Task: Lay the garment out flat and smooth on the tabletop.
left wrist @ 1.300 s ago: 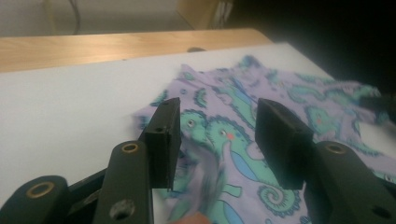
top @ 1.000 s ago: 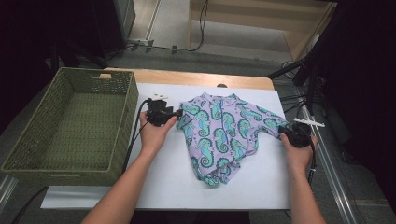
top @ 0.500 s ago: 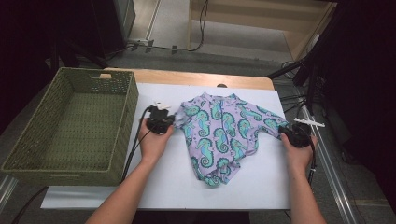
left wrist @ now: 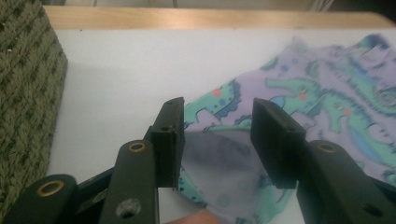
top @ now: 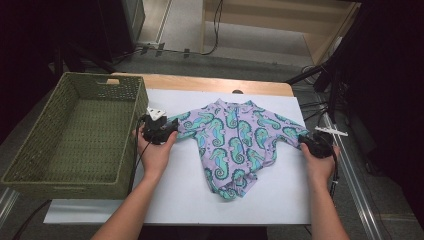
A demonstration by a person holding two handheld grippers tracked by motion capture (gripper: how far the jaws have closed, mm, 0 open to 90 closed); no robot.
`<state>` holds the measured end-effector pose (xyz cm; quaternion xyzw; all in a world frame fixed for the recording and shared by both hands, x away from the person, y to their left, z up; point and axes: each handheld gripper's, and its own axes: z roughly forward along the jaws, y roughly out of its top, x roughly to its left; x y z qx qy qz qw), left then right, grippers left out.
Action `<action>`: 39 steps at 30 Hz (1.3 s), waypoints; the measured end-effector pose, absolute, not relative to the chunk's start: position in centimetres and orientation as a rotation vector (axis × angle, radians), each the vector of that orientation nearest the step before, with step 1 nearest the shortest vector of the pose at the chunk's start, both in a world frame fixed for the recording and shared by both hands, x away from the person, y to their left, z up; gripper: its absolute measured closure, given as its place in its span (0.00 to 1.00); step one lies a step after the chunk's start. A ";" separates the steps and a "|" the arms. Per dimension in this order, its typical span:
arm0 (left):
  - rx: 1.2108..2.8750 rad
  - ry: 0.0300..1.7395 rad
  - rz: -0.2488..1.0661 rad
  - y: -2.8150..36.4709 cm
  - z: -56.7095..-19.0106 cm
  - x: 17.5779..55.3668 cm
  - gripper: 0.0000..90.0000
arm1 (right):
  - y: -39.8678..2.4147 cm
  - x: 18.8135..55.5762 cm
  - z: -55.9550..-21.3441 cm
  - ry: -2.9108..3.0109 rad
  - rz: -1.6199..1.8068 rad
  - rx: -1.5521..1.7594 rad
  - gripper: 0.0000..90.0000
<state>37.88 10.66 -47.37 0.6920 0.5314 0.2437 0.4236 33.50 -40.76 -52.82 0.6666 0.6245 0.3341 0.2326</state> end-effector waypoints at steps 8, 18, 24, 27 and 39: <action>1.862 1.184 0.455 9.9 -48.0 36.8 0.76 | -40.7 33.5 -52.8 1.723 0.912 1.823 0.94; 2.075 1.215 0.545 8.6 -50.8 37.5 0.82 | -41.0 33.5 -52.7 1.713 0.962 1.834 0.94; 2.098 1.193 0.558 8.8 -50.7 37.6 0.97 | -42.3 33.0 -52.3 1.646 0.921 1.872 0.94; 2.063 1.210 0.503 9.2 -50.8 37.9 0.97 | -42.6 32.9 -52.4 1.662 0.936 1.912 0.77; 2.044 1.210 0.466 9.6 -50.9 38.0 0.97 | -45.0 34.7 -51.4 1.508 0.912 1.983 0.76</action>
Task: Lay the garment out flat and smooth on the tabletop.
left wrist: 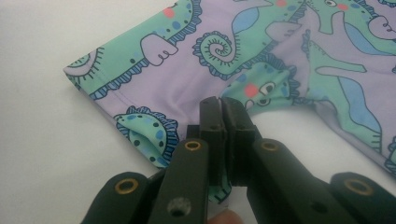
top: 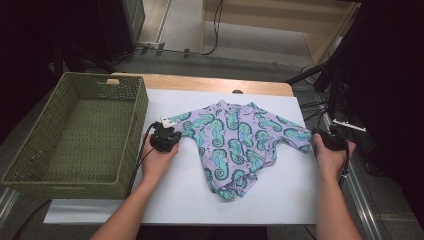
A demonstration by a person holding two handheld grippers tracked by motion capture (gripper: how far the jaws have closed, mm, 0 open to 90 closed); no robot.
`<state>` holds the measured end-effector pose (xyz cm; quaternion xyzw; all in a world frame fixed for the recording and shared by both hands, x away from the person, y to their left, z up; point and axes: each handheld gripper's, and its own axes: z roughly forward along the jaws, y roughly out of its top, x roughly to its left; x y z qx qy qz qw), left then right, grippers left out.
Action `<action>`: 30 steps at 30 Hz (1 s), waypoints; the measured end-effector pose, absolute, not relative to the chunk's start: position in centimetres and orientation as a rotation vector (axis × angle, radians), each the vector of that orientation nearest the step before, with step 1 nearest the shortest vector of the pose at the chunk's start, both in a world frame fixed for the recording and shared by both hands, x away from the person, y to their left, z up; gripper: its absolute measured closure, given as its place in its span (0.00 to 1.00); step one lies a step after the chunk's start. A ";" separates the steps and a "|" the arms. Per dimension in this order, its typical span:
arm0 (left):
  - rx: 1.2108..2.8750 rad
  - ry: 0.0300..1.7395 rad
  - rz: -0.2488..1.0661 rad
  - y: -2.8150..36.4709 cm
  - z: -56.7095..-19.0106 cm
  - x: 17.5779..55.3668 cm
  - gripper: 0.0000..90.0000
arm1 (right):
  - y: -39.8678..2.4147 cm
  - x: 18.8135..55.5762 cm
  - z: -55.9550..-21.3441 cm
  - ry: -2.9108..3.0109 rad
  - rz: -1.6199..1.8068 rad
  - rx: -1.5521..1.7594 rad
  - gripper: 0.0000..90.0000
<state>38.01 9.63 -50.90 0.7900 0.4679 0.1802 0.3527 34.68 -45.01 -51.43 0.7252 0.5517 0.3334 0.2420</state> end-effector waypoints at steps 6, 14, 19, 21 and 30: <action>2.042 1.205 0.473 9.6 -51.0 38.0 0.97 | -43.2 35.9 -52.5 1.714 0.868 1.900 0.96; 2.046 1.198 0.483 9.6 -51.0 37.9 0.97 | -43.8 35.1 -50.8 1.571 0.848 1.819 0.94; 2.040 1.199 0.483 9.6 -51.0 37.9 0.97 | -44.8 34.2 -51.1 1.618 1.032 1.906 0.70; 2.039 1.200 0.482 9.6 -51.0 37.9 0.97 | -43.8 34.1 -51.0 1.686 1.043 1.887 0.64; 2.041 1.199 0.488 9.6 -51.1 37.9 0.97 | -43.5 35.0 -52.5 1.625 0.850 1.969 0.56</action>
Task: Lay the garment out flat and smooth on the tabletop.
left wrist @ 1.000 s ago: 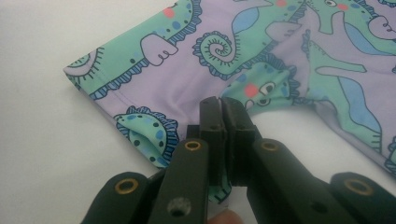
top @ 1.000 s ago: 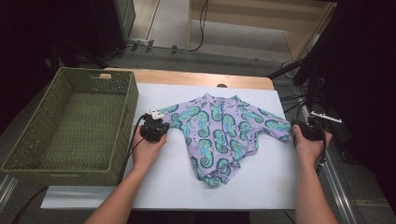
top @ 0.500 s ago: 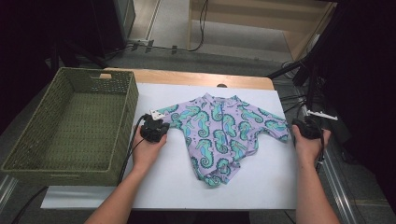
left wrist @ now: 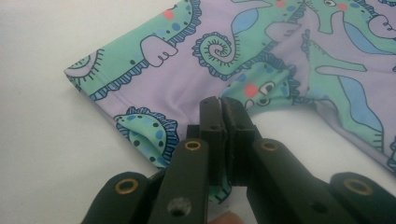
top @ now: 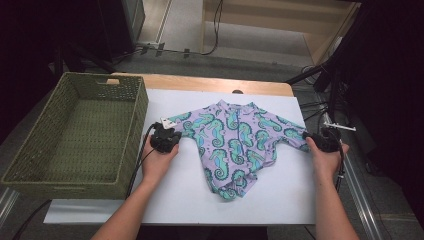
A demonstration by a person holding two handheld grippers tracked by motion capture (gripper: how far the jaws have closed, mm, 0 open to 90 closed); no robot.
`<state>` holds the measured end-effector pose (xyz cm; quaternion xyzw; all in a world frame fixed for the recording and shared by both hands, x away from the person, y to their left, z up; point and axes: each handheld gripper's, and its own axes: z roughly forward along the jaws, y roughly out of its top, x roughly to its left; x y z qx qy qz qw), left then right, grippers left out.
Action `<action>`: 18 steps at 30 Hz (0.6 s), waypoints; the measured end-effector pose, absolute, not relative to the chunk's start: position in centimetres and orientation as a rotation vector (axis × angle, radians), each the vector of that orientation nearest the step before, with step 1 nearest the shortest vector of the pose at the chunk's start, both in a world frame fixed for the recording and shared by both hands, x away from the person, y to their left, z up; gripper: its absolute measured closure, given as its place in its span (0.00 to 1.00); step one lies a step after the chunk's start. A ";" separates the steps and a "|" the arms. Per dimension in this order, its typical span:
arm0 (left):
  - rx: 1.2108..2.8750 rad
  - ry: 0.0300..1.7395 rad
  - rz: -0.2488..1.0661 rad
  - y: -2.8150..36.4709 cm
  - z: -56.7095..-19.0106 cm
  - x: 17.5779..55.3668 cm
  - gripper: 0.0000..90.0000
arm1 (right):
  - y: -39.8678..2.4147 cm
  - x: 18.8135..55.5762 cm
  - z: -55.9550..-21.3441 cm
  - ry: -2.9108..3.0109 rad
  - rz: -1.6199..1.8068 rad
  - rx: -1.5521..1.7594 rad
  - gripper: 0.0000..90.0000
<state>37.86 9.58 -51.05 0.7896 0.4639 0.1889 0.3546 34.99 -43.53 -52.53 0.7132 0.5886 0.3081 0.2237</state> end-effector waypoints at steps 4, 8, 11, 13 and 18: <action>2.033 1.201 0.471 9.7 -51.1 37.9 0.97 | -44.4 35.2 -52.6 1.501 0.952 1.994 0.61; 2.032 1.200 0.471 9.7 -51.1 37.9 0.97 | -45.1 35.6 -53.2 1.501 1.007 2.061 0.71; 2.033 1.202 0.476 9.7 -51.1 37.9 0.97 | -44.5 36.0 -53.0 1.591 0.957 2.006 0.84; 2.032 1.201 0.477 9.7 -51.1 37.9 0.97 | -44.2 36.1 -52.8 1.611 0.901 1.975 0.97; 2.032 1.201 0.473 9.7 -51.1 37.9 0.97 | -44.0 35.6 -51.0 1.527 1.008 1.852 0.98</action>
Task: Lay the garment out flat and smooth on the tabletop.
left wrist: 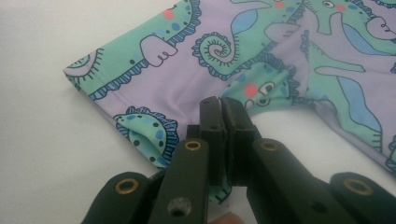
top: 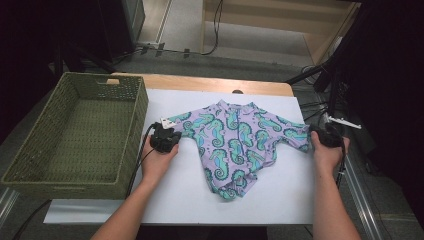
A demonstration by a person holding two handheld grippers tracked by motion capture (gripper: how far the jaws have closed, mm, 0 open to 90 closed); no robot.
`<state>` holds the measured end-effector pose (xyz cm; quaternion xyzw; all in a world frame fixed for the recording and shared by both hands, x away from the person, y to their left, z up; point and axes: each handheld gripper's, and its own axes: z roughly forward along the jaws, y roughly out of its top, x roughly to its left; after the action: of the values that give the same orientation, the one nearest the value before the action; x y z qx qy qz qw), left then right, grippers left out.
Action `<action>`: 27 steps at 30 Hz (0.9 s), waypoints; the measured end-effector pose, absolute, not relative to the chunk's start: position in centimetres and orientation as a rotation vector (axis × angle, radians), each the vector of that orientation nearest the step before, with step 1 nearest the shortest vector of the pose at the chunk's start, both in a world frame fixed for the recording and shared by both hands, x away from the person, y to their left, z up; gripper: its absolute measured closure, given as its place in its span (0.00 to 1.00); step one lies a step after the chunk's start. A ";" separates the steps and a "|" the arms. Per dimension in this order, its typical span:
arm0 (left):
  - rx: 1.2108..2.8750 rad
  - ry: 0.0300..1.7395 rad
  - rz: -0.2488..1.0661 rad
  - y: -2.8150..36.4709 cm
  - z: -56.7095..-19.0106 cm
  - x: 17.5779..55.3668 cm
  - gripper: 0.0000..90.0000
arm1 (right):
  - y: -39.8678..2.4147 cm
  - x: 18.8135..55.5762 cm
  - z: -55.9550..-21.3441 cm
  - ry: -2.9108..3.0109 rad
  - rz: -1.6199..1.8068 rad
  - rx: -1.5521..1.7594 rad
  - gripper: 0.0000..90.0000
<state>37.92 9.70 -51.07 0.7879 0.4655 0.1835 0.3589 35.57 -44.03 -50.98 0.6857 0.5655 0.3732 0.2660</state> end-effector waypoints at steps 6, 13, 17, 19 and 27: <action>2.029 1.201 0.472 9.7 -51.1 37.9 0.97 | -45.7 35.7 -51.4 1.476 0.820 1.962 0.81; 2.006 1.208 0.418 10.1 -51.1 38.1 0.95 | -43.3 34.1 -49.6 1.633 1.008 1.805 0.56; 1.959 1.199 0.332 10.7 -51.0 38.3 0.77 | -40.9 33.0 -49.0 1.704 1.089 1.722 0.40; 1.935 1.178 0.320 10.9 -50.9 38.2 0.61 | -39.9 32.5 -48.8 1.720 1.126 1.687 0.32; 1.939 1.042 0.311 10.9 -50.2 37.1 0.05 | -37.7 30.5 -48.4 1.796 1.234 1.596 0.00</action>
<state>37.13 10.91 -50.17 0.7818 0.4203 0.1253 0.4432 30.47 -37.69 -48.36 0.5768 0.6488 0.4457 0.2185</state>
